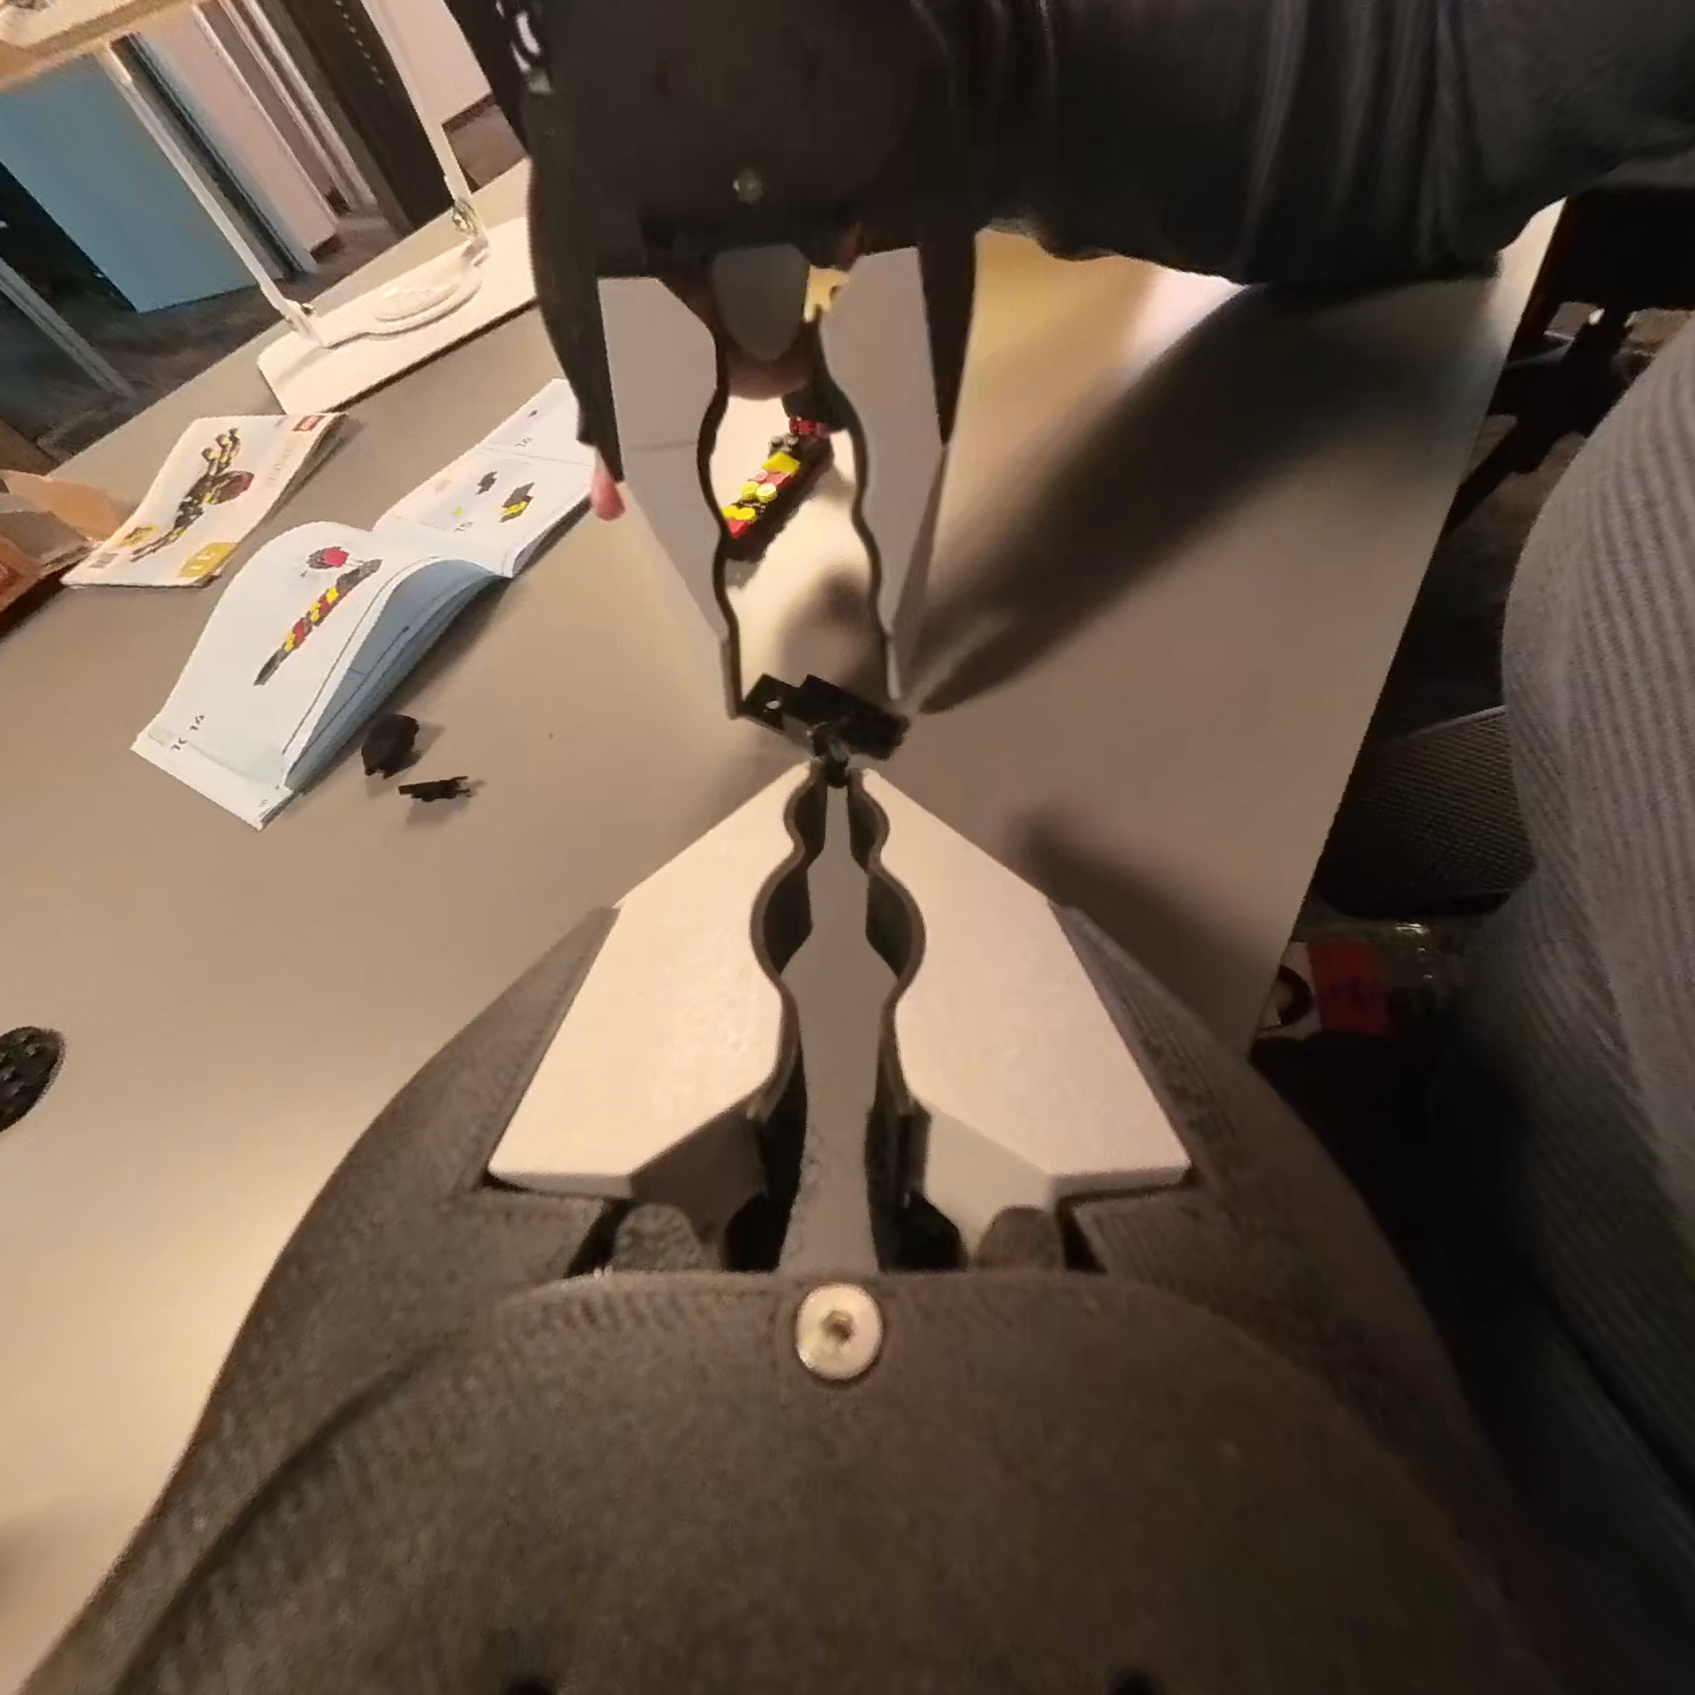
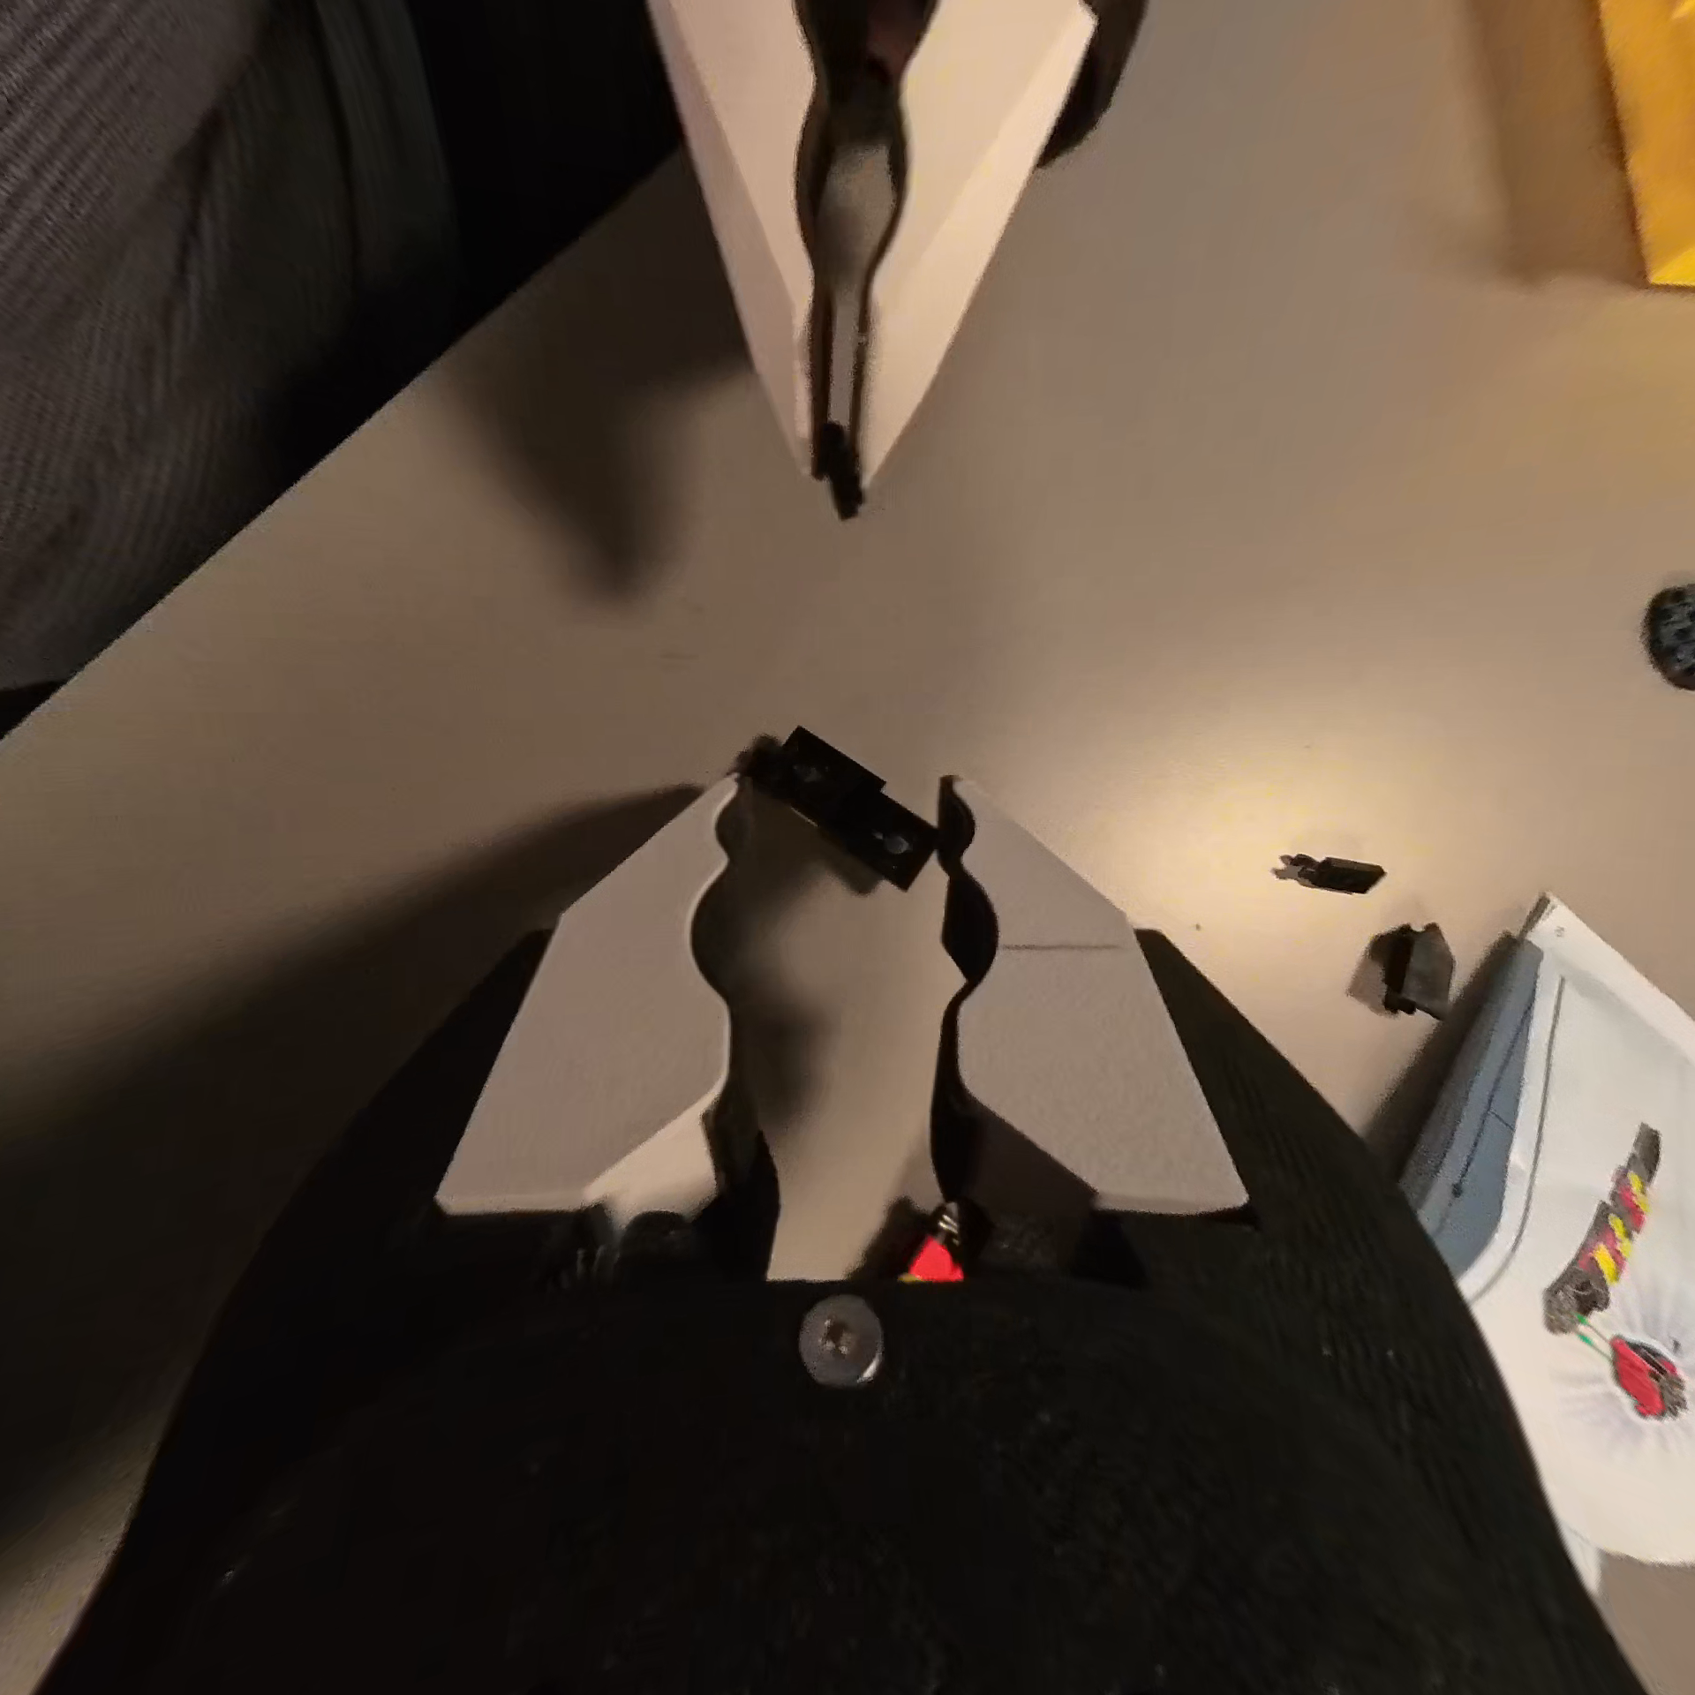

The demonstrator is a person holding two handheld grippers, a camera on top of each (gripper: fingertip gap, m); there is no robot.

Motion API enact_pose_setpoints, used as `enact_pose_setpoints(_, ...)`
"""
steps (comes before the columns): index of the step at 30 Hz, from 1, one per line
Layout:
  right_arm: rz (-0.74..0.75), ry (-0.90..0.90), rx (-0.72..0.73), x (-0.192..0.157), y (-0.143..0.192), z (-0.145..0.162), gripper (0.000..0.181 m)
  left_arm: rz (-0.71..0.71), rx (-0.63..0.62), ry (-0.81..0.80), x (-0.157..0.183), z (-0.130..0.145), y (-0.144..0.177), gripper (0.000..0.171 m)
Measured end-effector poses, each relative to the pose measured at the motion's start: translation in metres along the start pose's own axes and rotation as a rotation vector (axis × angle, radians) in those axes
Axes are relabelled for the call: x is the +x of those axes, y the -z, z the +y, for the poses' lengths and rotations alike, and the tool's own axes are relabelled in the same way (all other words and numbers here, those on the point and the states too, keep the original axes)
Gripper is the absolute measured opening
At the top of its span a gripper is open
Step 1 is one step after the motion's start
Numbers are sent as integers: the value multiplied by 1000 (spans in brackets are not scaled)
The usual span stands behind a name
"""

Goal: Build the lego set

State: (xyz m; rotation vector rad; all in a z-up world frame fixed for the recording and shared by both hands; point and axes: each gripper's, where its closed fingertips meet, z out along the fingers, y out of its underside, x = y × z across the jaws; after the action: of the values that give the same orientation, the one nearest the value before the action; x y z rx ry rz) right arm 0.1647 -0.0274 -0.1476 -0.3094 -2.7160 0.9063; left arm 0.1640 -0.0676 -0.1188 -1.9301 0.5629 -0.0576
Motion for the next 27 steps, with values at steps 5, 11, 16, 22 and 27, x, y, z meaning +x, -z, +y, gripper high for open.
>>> enact_pose_setpoints(5,-8,44,-51,-7,4,4,38,31,-23,10,4,6,1,4)
enact_pose_setpoints(11,116,219,-297,3,-2,5,45,13,65,77,-17,-1,13,4)
enact_pose_setpoints(16,66,303,-523,-1,-6,10,21,69,160,123,-32,-3,26,4)
enact_pose_setpoints(22,504,276,-603,41,8,10,20,62,256,216,-49,-11,35,4)
enact_pose_setpoints(27,897,388,-607,51,14,-14,20,141,177,336,-49,-2,27,4)
